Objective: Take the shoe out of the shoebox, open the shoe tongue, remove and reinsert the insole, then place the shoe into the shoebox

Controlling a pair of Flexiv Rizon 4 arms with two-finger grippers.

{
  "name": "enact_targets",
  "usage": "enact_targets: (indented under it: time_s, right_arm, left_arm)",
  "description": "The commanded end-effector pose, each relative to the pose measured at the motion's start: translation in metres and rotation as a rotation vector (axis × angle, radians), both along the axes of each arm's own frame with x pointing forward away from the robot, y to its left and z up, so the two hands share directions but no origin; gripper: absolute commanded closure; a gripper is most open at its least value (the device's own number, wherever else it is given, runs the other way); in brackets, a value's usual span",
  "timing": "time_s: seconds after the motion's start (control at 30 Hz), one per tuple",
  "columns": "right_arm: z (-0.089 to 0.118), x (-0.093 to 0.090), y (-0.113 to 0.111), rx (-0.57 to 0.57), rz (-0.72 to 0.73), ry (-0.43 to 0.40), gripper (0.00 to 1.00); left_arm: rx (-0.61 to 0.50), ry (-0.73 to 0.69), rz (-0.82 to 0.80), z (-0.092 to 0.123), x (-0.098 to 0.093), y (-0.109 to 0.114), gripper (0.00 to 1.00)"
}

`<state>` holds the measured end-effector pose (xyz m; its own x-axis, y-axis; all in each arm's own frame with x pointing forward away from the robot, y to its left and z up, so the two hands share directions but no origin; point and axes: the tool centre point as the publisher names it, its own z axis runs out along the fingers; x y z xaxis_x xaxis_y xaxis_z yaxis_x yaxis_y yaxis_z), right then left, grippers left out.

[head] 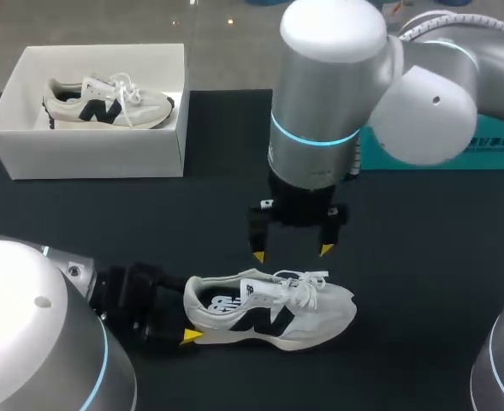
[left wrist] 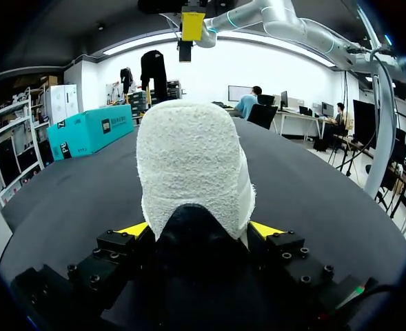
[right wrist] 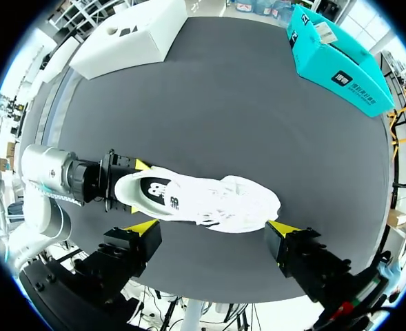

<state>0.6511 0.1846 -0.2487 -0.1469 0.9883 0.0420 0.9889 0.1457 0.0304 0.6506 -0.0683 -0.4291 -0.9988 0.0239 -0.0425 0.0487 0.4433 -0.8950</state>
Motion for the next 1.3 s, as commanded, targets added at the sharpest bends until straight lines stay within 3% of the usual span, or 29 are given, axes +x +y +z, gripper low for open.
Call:
enact_targets:
  time_s: [0.03,0.33,0.6,0.67,0.73,1.3]
  right_arm:
    - [-0.020,0.005,0.048,-0.113,-0.001,0.027,0.00]
    - [-0.041,0.004,0.065,-0.147,-0.020,-0.004,0.00]
    - [-0.065,0.004,0.074,-0.132,-0.021,0.029,0.00]
    - [-0.068,0.005,0.074,-0.097,-0.045,0.074,0.00]
    - [-0.067,0.005,0.070,-0.056,-0.078,0.090,0.00]
    - [-0.067,0.005,0.070,-0.056,-0.078,0.090,0.00]
  left_arm:
    - [0.002,0.001,-0.001,-0.007,0.001,0.003,1.00]
    - [0.002,0.001,-0.001,-0.007,0.001,0.003,1.00]
    - [0.002,0.001,-0.001,-0.007,0.001,0.003,1.00]
    - [0.002,0.001,-0.001,-0.007,0.001,0.003,1.00]
    - [0.002,0.001,-0.001,-0.007,0.001,0.003,1.00]
    - [0.002,0.001,-0.001,-0.007,0.001,0.003,1.00]
